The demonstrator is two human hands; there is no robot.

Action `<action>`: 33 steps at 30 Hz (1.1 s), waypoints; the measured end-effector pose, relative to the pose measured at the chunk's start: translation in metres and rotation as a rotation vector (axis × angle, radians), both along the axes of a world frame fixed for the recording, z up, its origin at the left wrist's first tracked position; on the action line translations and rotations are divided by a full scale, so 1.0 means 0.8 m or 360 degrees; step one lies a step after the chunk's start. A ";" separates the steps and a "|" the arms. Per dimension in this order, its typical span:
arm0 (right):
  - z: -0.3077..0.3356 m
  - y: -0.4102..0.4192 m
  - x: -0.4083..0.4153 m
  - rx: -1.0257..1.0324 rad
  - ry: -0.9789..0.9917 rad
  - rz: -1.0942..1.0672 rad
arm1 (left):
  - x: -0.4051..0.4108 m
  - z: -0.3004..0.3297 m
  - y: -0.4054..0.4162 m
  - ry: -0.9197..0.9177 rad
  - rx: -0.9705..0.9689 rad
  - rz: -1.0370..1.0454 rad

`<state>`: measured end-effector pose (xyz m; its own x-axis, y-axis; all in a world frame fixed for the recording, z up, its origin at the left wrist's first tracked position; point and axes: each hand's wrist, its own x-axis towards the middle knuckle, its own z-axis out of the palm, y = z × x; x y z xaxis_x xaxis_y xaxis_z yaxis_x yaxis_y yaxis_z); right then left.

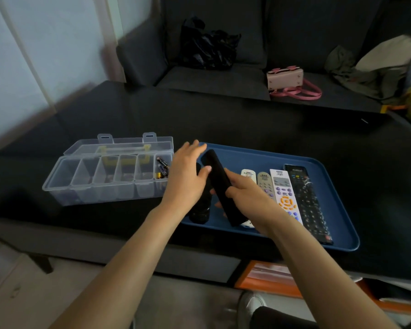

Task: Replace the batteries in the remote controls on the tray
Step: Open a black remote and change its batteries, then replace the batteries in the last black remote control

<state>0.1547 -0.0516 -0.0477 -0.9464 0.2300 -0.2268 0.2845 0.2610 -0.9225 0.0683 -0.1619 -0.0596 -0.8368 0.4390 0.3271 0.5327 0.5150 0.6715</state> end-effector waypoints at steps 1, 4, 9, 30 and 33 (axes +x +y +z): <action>-0.002 0.001 0.000 0.0056 -0.0049 -0.0043 | -0.001 0.000 -0.001 0.0149 -0.0100 0.0050; -0.011 0.006 -0.006 0.0600 -0.0137 -0.0155 | -0.011 0.000 -0.011 0.0485 -0.0329 0.0028; -0.017 -0.006 -0.013 0.1098 -0.0081 -0.0255 | -0.014 -0.015 -0.025 0.0677 -0.0730 -0.0305; -0.037 -0.044 -0.042 0.1375 -0.0085 -0.0115 | -0.023 -0.024 -0.058 0.0584 -0.0609 -0.0116; -0.041 -0.052 -0.052 0.1415 -0.0211 -0.0105 | -0.028 -0.022 -0.062 0.0452 -0.0570 -0.0064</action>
